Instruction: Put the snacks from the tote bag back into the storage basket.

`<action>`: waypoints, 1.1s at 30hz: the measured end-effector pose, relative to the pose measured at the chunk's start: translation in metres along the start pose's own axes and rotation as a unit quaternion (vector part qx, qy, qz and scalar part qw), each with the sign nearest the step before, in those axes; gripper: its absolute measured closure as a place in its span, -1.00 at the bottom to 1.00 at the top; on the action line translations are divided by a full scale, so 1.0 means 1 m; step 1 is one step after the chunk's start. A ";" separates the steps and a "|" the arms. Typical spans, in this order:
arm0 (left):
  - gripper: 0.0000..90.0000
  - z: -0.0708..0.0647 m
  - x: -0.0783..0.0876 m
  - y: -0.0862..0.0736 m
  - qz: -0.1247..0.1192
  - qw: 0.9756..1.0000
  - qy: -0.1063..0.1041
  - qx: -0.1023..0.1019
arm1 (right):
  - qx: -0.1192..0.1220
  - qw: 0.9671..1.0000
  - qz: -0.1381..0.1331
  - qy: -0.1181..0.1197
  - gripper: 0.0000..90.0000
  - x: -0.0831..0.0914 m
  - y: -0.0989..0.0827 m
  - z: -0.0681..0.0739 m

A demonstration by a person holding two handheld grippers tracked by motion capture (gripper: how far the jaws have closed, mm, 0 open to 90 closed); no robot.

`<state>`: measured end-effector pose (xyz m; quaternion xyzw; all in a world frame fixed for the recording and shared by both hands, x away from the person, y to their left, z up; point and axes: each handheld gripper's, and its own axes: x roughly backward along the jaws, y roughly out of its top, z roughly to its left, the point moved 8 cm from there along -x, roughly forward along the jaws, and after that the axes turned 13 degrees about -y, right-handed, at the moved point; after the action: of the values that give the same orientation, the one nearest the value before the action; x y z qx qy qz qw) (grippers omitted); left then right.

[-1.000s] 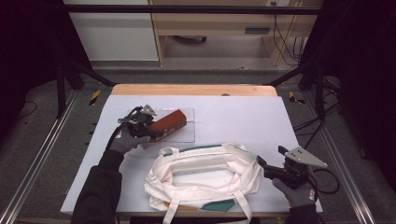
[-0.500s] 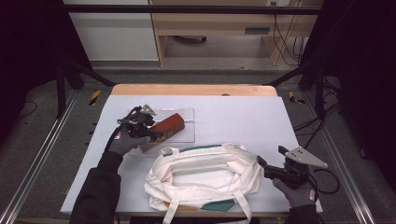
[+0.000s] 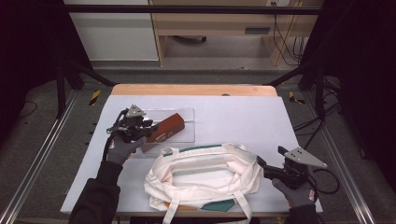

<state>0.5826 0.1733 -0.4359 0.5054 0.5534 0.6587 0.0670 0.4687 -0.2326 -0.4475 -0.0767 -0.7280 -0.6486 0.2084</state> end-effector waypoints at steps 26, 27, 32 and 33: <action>1.00 0.000 -0.025 -0.033 0.075 0.997 0.025 0.027 | 0.003 1.000 0.002 0.004 -0.65 0.000 -0.001 0.002; 1.00 0.001 -0.024 -0.033 0.077 0.996 0.025 0.027 | 0.003 1.000 0.002 0.004 -0.65 0.000 -0.001 0.002; 0.99 0.006 -0.024 -0.033 0.073 0.996 0.036 0.038 | 0.004 1.000 0.001 0.004 -0.65 0.000 -0.001 0.003; 1.00 0.009 -0.023 -0.033 0.075 0.996 0.040 0.040 | 0.004 1.000 0.002 0.004 -0.65 0.000 -0.001 0.003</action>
<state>0.5846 0.1765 -0.4771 0.5208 0.5423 0.6588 -0.0255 0.4679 -0.2300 -0.4492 -0.0743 -0.7299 -0.6453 0.2128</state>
